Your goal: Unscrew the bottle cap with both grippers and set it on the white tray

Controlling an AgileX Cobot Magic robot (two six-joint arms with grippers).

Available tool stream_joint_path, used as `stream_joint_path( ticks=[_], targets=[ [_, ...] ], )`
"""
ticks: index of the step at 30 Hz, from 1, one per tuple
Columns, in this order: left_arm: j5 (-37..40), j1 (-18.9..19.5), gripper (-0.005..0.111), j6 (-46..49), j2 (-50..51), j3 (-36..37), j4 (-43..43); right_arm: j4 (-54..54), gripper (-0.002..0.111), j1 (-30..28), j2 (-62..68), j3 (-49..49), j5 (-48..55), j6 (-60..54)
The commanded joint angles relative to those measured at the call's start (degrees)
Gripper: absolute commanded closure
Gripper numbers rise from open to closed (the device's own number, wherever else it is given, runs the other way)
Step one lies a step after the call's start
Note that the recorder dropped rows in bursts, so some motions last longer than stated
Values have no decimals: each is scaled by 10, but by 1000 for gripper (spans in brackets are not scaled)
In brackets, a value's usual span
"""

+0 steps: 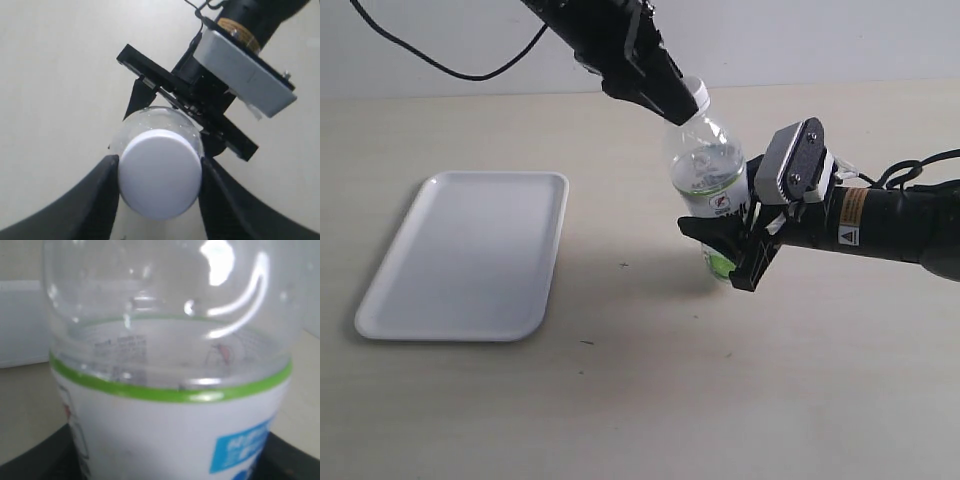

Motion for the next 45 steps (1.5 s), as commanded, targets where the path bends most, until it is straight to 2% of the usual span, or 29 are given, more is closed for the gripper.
stream_joint_path(
  ticks=[1,11,17,22,25,32,34,36,39,40,41,45],
  targets=[
    [-16,0,104,-131,-5,-2,-43,-26,108,0,-2,0,-2,-16],
    [-16,0,104,-377,-5,-2,-73,-26,108,0,-2,0,-2,-15],
    [-22,0,104,-483,-5,-2,-86,-26,108,0,-2,0,-2,-17],
    [-43,0,104,-466,-5,-2,-80,-26,108,0,-2,0,-2,-11],
    [-52,1,104,-347,-10,-6,-51,-26,108,0,-2,0,-1,-4],
    [-19,-7,103,-290,-59,-39,110,-24,108,0,-2,0,-1,-2],
    [-1,-16,96,-247,-76,-45,141,-24,108,0,-2,0,-1,-2],
    [11,-29,81,-259,-91,-47,161,-24,108,0,-2,0,-1,-2],
    [11,-70,44,-365,-99,-48,236,-21,108,0,-2,0,-1,-2],
    [11,-85,35,-398,-99,-48,271,-21,108,0,-2,0,-1,-2],
    [11,-106,33,-444,-97,-48,322,-21,108,0,-2,0,-1,-2],
    [6,-194,35,-574,-76,-49,487,-22,108,0,-2,0,-1,9]
  ],
)
